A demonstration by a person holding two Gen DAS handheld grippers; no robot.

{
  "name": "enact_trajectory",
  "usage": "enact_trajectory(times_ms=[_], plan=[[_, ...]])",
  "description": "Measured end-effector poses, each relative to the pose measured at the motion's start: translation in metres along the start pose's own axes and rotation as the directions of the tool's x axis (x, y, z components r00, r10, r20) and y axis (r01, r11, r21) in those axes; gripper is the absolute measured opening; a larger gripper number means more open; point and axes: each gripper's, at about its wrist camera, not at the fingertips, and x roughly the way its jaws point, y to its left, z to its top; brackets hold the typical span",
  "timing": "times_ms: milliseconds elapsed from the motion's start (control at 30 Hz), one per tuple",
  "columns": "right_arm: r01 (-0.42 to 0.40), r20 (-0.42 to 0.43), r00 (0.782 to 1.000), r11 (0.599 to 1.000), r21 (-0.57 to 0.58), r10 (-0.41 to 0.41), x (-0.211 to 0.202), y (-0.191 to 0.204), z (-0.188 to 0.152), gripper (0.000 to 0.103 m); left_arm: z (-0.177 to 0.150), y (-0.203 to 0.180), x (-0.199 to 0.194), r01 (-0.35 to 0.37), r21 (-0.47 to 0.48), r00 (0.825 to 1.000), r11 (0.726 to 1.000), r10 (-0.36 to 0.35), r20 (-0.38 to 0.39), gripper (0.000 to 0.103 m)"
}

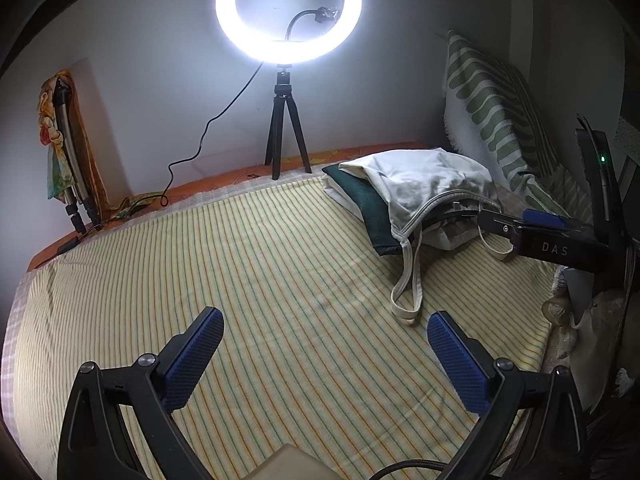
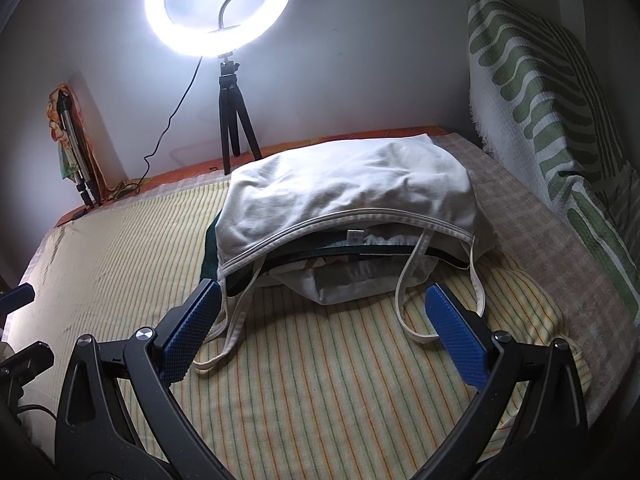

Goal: Fold small clothes

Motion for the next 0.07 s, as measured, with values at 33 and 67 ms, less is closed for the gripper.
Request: enact_trajectory(times_ms=[33, 67], plan=[[0.003, 0.0, 1.0, 1.0, -0.001, -0.003, 0.0005, -0.0017, 0.0001, 0.103, 0.0004, -0.0015, 0.0016, 0.004, -0.002, 1.0, 1.0, -0.004, -0.003, 0.103], [0.006, 0.0, 1.0, 1.0, -0.001, -0.006, 0.0016, -0.0038, 0.0006, 0.103, 0.0007, -0.0027, 0.0031, 0.008, -0.005, 1.0, 1.0, -0.008, -0.006, 0.103]])
